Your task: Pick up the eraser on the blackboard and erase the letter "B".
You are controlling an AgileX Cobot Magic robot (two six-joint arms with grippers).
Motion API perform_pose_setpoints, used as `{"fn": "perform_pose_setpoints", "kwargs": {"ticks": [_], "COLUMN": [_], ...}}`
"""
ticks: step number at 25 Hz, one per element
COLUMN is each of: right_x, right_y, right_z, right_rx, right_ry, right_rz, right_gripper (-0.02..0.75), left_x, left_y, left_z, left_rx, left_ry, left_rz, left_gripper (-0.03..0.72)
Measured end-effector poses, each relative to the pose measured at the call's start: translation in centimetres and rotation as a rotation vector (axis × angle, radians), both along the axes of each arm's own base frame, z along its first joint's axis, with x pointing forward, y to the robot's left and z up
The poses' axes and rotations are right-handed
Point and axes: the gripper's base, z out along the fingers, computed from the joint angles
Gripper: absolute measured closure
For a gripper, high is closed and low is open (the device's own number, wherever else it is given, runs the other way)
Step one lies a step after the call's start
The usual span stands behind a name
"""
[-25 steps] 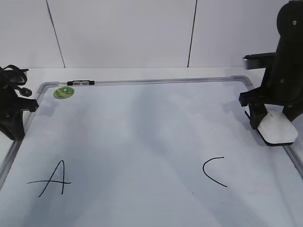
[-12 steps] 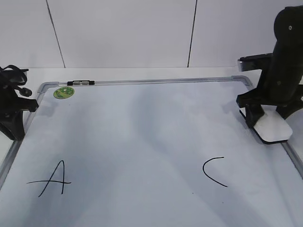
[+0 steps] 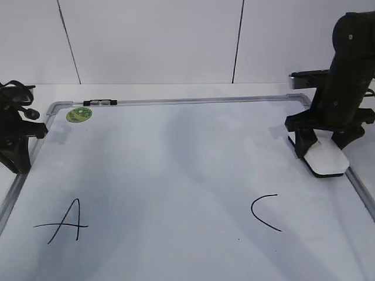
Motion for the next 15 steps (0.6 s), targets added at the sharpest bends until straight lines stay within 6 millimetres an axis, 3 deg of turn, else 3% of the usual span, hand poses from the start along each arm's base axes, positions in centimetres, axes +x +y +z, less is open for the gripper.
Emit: {"fn": "perform_pose_setpoints", "kwargs": {"ticks": [4, 15], "right_x": [0.1, 0.3], "right_y": [-1.2, -1.3], "right_z": [0.0, -0.5], "right_rx": [0.001, -0.001], "right_ry": [-0.002, 0.01], "right_rz": [-0.026, -0.022], "right_gripper": [0.177, 0.177], "left_x": [0.0, 0.0], "left_y": [0.0, 0.0], "left_z": [0.0, 0.0], "left_rx": [0.0, 0.0], "left_ry": [0.0, -0.002], "left_rz": [0.0, 0.0], "left_gripper": [0.619, 0.618]}}
